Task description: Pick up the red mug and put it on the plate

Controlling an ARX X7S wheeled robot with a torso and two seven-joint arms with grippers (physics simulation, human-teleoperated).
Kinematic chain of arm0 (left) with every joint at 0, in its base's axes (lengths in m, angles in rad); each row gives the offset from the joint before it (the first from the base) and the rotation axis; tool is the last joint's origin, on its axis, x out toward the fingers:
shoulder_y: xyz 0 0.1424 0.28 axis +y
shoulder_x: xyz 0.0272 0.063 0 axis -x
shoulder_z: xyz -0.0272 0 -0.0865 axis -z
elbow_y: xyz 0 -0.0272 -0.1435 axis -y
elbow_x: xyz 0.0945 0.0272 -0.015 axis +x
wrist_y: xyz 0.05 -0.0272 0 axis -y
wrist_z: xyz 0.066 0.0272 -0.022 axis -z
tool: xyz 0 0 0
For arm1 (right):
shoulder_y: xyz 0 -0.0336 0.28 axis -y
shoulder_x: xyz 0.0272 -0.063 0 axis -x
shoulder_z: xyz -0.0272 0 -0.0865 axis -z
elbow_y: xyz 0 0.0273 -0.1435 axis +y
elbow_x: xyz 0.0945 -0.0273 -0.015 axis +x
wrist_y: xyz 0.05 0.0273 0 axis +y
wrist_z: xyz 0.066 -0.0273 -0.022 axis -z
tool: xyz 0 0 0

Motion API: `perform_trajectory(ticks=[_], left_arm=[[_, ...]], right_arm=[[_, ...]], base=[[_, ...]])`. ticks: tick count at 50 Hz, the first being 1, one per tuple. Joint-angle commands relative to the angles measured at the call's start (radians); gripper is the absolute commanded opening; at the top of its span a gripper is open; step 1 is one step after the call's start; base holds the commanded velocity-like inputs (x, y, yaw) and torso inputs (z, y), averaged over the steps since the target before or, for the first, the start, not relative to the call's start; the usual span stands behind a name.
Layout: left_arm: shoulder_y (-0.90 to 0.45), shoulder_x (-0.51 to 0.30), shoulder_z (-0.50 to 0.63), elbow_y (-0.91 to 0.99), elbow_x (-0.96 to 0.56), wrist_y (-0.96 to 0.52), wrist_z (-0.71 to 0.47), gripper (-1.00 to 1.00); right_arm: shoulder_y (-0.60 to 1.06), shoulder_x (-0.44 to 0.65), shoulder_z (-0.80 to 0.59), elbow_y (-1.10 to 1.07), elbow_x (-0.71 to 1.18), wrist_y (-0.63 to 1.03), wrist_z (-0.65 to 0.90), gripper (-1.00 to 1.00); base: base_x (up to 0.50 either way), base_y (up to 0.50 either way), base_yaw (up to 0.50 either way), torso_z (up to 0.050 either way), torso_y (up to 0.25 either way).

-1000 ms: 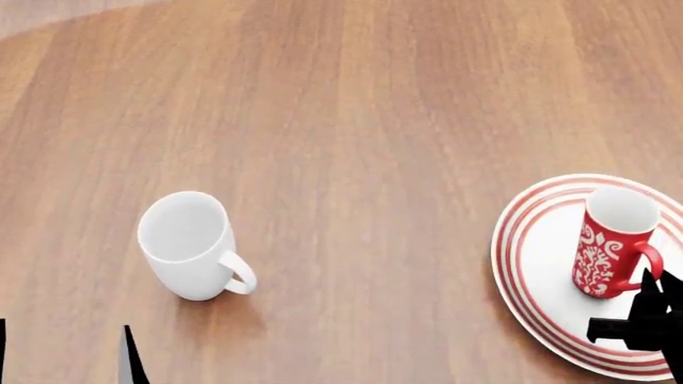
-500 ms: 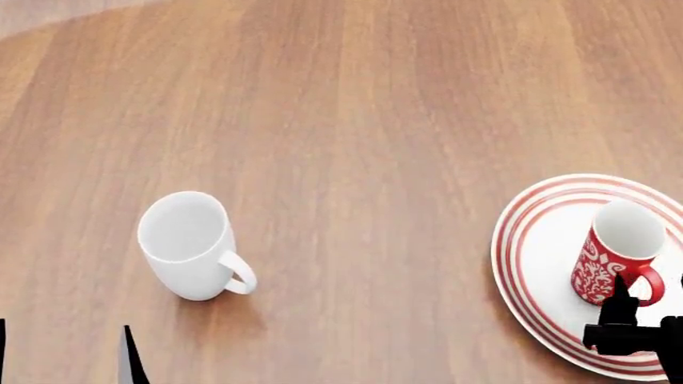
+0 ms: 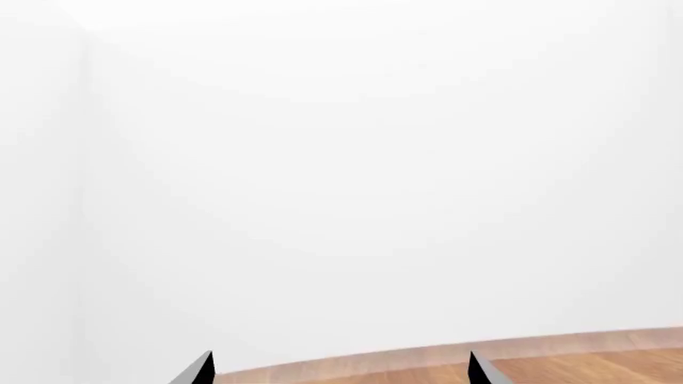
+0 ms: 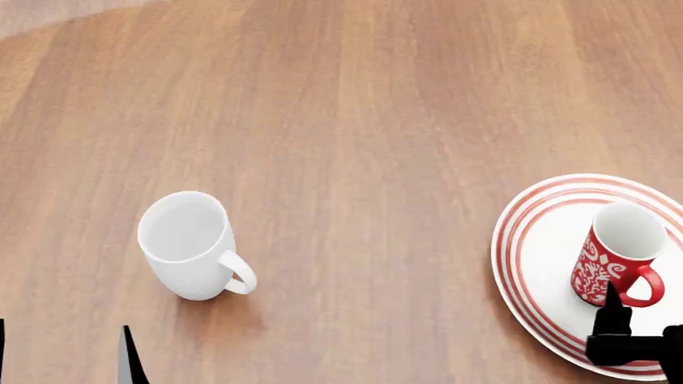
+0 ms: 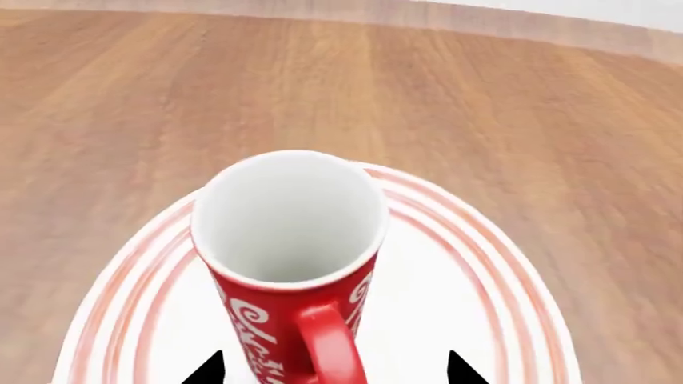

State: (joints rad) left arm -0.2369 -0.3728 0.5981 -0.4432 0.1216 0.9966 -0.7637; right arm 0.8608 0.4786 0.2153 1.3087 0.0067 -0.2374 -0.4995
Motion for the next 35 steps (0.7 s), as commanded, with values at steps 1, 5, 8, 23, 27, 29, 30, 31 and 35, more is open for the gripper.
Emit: perform_trajectory(ticks=[1, 5, 8, 23, 27, 29, 30, 31, 35], left_arm=[[-0.003, -0.001, 0.003, -0.004, 0.007, 0.008, -0.011, 1.0], [-0.005, -0.003, 0.008, -0.004, 0.004, 0.008, -0.011, 1.0], [-0.005, -0.003, 0.009, -0.005, 0.005, 0.009, -0.014, 1.0], [-0.01, -0.008, 0.02, -0.007, 0.002, 0.012, -0.023, 1.0], [-0.011, -0.009, 0.023, -0.007, 0.001, 0.014, -0.026, 1.0], [-0.011, -0.009, 0.024, -0.008, 0.002, 0.014, -0.028, 1.0], [-0.012, -0.01, 0.024, -0.007, 0.002, 0.014, -0.029, 1.0], [-0.012, -0.01, 0.025, -0.007, 0.002, 0.014, -0.029, 1.0], [-0.013, -0.011, 0.027, -0.008, 0.004, 0.016, -0.033, 1.0]], right_arm=[[-0.003, 0.018, 0.011, 0.0, 0.007, -0.059, -0.066, 1.0], [-0.001, 0.023, 0.011, -0.001, 0.004, -0.082, -0.082, 1.0], [0.003, 0.027, 0.009, -0.002, 0.005, -0.109, -0.104, 1.0], [-0.262, 0.009, 0.1, -0.715, 0.122, 0.241, -0.135, 1.0], [-0.307, 0.008, 0.118, -0.828, 0.144, 0.284, -0.135, 1.0], [-0.321, 0.007, 0.127, -0.874, 0.153, 0.303, -0.129, 1.0], [-0.327, 0.007, 0.131, -0.895, 0.158, 0.317, -0.128, 1.0], [-0.333, 0.007, 0.134, -0.916, 0.163, 0.33, -0.127, 1.0], [-0.371, 0.006, 0.152, -1.023, 0.183, 0.373, -0.119, 1.0]], base=[[0.0, 0.0, 0.0, 0.0, 0.0], [0.0, 0.0, 0.0, 0.0, 0.0], [0.0, 0.0, 0.0, 0.0, 0.0], [0.0, 0.0, 0.0, 0.0, 0.0], [0.0, 0.0, 0.0, 0.0, 0.0], [0.0, 0.0, 0.0, 0.0, 0.0], [0.0, 0.0, 0.0, 0.0, 0.0], [0.0, 0.0, 0.0, 0.0, 0.0], [0.0, 0.0, 0.0, 0.0, 0.0]])
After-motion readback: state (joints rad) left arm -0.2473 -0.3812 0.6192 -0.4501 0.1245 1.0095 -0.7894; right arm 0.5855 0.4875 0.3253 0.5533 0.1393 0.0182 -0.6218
